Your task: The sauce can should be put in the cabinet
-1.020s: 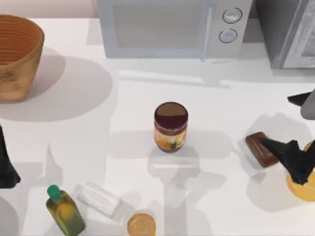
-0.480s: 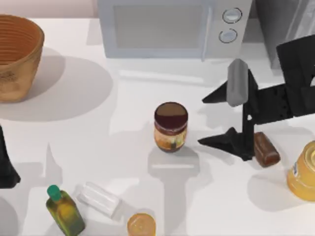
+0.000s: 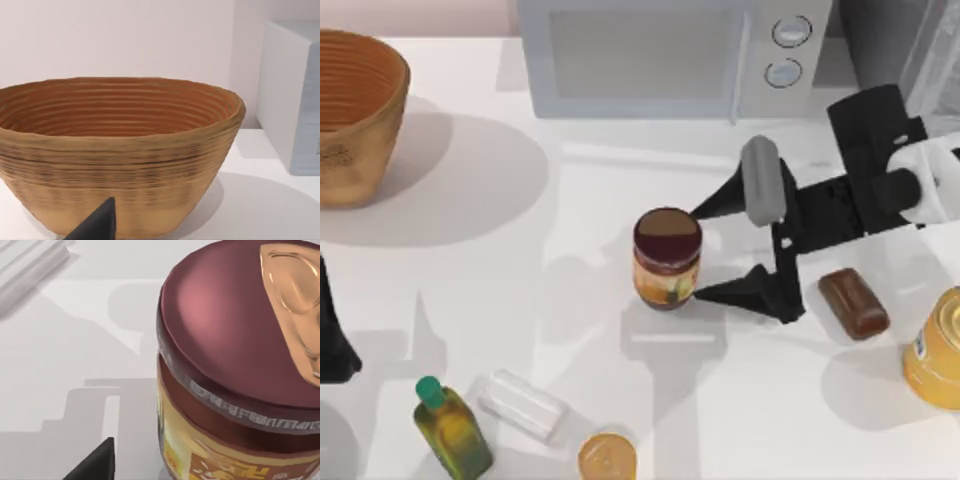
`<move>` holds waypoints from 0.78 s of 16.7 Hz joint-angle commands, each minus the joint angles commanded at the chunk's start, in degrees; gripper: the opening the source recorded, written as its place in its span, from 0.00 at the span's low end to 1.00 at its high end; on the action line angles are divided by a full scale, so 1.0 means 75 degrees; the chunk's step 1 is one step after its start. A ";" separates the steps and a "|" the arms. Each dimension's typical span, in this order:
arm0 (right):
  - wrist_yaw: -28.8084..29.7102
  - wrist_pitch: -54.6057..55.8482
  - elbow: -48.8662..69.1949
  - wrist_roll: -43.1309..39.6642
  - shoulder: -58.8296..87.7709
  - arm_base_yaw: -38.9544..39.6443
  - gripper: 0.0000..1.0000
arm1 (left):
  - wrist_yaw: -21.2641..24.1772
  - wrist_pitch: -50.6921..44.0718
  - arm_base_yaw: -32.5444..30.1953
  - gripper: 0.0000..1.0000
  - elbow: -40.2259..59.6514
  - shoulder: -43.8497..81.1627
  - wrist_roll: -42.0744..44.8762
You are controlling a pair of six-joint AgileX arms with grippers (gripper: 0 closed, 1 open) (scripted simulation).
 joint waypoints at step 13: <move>0.0507 0.1559 0.0277 0.1194 0.0873 0.0846 1.00 | 0.0000 0.0000 0.0000 1.00 0.0000 0.0000 0.0000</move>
